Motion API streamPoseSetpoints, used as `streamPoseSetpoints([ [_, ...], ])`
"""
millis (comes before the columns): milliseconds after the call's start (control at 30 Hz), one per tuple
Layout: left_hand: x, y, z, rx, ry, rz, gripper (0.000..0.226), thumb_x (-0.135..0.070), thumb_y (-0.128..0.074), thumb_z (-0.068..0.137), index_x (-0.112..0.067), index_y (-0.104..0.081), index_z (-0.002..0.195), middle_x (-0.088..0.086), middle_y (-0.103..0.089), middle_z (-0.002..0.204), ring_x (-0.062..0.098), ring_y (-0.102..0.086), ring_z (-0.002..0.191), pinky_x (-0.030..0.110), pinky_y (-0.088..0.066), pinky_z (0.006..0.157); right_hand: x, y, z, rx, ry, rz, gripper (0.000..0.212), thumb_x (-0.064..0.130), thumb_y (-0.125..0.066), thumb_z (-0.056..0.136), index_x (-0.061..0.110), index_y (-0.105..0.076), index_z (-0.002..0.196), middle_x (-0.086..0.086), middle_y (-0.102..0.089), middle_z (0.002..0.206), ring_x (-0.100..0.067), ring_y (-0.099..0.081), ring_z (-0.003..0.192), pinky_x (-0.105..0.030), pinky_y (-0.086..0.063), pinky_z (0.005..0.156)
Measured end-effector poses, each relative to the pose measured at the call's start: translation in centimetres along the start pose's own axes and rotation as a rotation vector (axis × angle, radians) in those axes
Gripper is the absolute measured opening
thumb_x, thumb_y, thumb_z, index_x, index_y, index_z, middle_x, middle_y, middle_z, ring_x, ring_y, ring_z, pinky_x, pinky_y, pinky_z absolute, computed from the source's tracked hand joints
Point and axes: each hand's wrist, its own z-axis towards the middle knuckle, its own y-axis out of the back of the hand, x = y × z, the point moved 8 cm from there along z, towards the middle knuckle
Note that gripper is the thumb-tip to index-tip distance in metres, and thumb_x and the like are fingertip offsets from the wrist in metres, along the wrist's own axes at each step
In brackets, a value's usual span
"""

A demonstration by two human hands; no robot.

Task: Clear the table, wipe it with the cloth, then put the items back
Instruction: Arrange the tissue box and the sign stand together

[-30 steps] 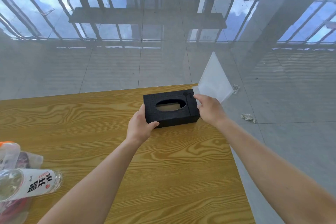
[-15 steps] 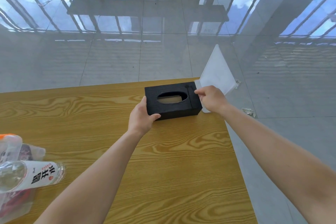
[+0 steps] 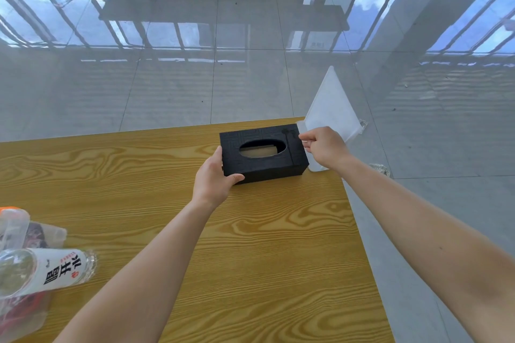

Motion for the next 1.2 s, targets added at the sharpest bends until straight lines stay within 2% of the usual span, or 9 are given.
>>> streamPoseSetpoints([
  [133, 0.1, 0.0, 0.2, 0.006, 0.000, 0.011, 0.071, -0.028, -0.085, 0.075, -0.030, -0.045, 0.134, -0.009, -0.065, 0.112, 0.016, -0.062, 0.098, 0.040, -0.056, 0.085, -0.1, -0.2, 0.1, -0.009, 0.013, 0.005, 0.039, -0.001, -0.044, 0.099, 0.009, -0.061, 0.133, -0.012, -0.062, 0.135, -0.027, -0.057, 0.127, -0.043, -0.045, 0.110],
  [300, 0.2, 0.1, 0.3, 0.003, -0.010, 0.010, 0.070, -0.027, -0.084, 0.076, -0.030, -0.046, 0.135, -0.008, -0.065, 0.113, 0.016, -0.061, 0.100, 0.037, -0.054, 0.086, -0.2, -0.2, 0.3, -0.024, 0.019, 0.018, 0.037, 0.001, -0.046, 0.100, 0.009, -0.063, 0.132, -0.011, -0.062, 0.134, -0.026, -0.057, 0.126, -0.042, -0.045, 0.110],
  [433, -0.1, 0.6, 1.2, 0.002, -0.016, 0.049, 0.064, -0.026, -0.081, 0.080, -0.020, -0.048, 0.135, -0.004, -0.065, 0.115, 0.018, -0.059, 0.101, 0.029, -0.050, 0.080, 0.0, -0.5, 0.2, -0.025, 0.035, -0.006, 0.036, 0.002, -0.046, 0.101, 0.010, -0.062, 0.132, -0.010, -0.062, 0.136, -0.026, -0.055, 0.129, -0.041, -0.044, 0.111],
  [633, -0.4, 0.4, 0.6, -0.010, -0.038, 0.022, 0.061, -0.023, -0.081, 0.080, -0.022, -0.051, 0.133, -0.007, -0.066, 0.116, 0.016, -0.062, 0.101, 0.033, -0.054, 0.083, 0.4, -0.4, 0.0, -0.078, 0.075, -0.032, 0.035, 0.004, -0.044, 0.103, 0.009, -0.063, 0.132, -0.009, -0.063, 0.135, -0.026, -0.055, 0.128, -0.034, -0.042, 0.108],
  [867, -0.3, 0.1, 0.4, -0.022, -0.031, -0.005, 0.066, -0.022, -0.082, 0.079, -0.023, -0.049, 0.137, -0.008, -0.066, 0.117, 0.015, -0.062, 0.103, 0.034, -0.055, 0.085, 0.2, -0.2, 0.1, -0.083, 0.070, -0.007, 0.034, 0.005, -0.045, 0.103, 0.009, -0.064, 0.131, -0.009, -0.063, 0.134, -0.026, -0.055, 0.128, -0.035, -0.043, 0.109],
  [1033, -0.4, 0.1, 0.5, -0.015, -0.035, 0.011, 0.067, -0.023, -0.082, 0.079, -0.022, -0.048, 0.138, -0.008, -0.066, 0.116, 0.015, -0.062, 0.099, 0.022, -0.049, 0.077, 0.0, -0.4, 0.1, -0.071, 0.062, -0.004, 0.035, 0.005, -0.044, 0.103, 0.010, -0.063, 0.132, -0.008, -0.063, 0.135, -0.025, -0.054, 0.129, -0.034, -0.042, 0.108],
  [1200, -0.3, 0.1, 0.3, -0.023, -0.034, 0.032, 0.067, -0.025, -0.081, 0.080, -0.024, -0.047, 0.137, -0.007, -0.066, 0.115, 0.014, -0.062, 0.098, 0.033, -0.056, 0.081, -0.1, -0.5, -0.2, -0.077, 0.056, -0.007, 0.035, 0.005, -0.044, 0.103, 0.011, -0.064, 0.131, -0.007, -0.063, 0.135, -0.025, -0.054, 0.129, -0.032, -0.041, 0.107],
])
